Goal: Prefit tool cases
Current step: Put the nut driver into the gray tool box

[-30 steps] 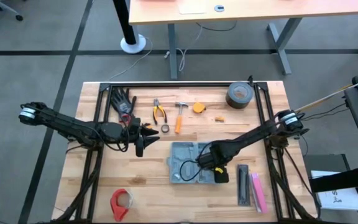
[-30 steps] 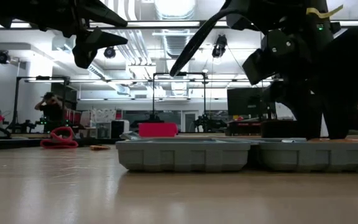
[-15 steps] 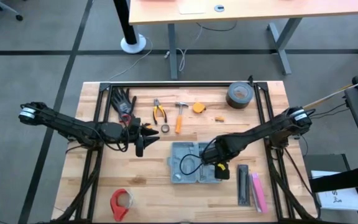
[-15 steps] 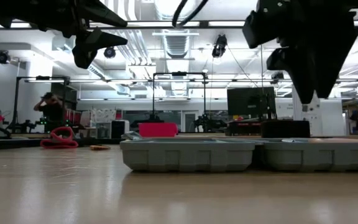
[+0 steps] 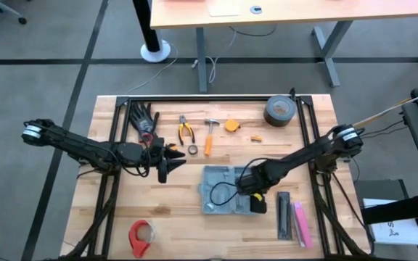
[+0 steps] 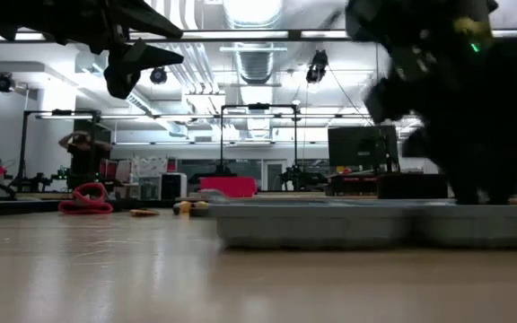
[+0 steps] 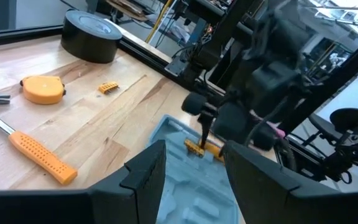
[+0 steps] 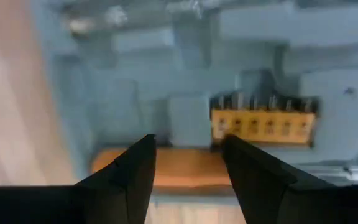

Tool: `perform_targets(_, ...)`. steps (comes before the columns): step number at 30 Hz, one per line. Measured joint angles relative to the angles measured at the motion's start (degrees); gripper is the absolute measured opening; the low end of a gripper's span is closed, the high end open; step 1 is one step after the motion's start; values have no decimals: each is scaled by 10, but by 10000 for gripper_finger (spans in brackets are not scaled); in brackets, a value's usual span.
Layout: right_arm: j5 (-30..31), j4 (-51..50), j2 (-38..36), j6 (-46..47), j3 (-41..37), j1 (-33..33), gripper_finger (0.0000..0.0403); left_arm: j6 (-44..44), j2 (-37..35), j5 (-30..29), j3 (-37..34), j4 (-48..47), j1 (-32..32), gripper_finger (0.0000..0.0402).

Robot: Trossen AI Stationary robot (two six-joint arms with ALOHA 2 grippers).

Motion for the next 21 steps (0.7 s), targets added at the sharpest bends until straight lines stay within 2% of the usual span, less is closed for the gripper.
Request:
perform_targets(4,4,-19,-9,11,-2,-1,162,-3,-2,8,0,-2,0,168)
perform_targets(10,62,-52,-25,-18,67,-2,149,-6,-2,8,0,-6,0,168)
perform_targets(21,76,-160,-25,-84,118,-1,149,-11,-2,8,0,-11,0,168)
